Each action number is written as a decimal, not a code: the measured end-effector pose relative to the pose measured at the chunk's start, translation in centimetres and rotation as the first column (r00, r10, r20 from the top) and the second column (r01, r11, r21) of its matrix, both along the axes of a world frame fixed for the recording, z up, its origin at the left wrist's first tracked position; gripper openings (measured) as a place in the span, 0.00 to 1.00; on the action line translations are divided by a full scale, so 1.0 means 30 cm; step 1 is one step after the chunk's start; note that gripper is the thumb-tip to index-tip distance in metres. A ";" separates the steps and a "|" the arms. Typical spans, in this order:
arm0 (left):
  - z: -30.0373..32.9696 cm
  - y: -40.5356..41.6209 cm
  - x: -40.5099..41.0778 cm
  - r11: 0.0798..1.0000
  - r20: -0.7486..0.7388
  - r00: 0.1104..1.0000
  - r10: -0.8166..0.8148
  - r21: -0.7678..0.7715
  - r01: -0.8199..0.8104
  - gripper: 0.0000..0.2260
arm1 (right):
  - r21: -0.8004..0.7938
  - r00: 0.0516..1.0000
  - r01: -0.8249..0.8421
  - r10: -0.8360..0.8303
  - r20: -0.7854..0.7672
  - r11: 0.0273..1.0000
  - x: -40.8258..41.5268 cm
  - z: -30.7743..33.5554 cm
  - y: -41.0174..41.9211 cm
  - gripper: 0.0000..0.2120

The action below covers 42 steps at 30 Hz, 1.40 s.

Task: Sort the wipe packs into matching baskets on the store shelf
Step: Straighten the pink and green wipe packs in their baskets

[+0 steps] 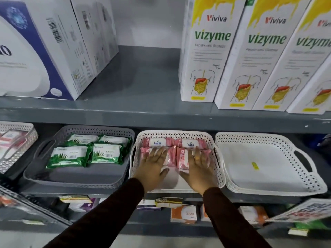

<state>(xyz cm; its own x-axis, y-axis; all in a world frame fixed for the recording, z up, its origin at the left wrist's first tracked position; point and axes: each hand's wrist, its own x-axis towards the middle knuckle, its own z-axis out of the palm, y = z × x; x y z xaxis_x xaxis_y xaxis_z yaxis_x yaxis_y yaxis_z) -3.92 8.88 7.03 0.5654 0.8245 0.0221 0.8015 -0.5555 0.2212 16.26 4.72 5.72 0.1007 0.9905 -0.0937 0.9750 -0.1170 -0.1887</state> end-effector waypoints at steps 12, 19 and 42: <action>-0.105 0.074 0.044 0.978 -0.201 0.974 -0.107 -0.200 0.066 0.30 | -0.333 0.998 -0.017 -0.002 -0.058 0.943 0.028 0.022 0.008 0.32; -0.128 0.083 0.072 0.973 -0.165 0.985 -0.041 -0.229 0.002 0.35 | -0.359 0.994 0.068 -0.092 -0.052 0.931 -0.007 0.012 0.007 0.33; -0.062 0.315 -1.047 0.951 -0.172 0.948 0.268 -0.108 -0.289 0.30 | 0.002 0.921 -0.377 0.375 -0.105 0.926 -0.982 0.024 0.304 0.33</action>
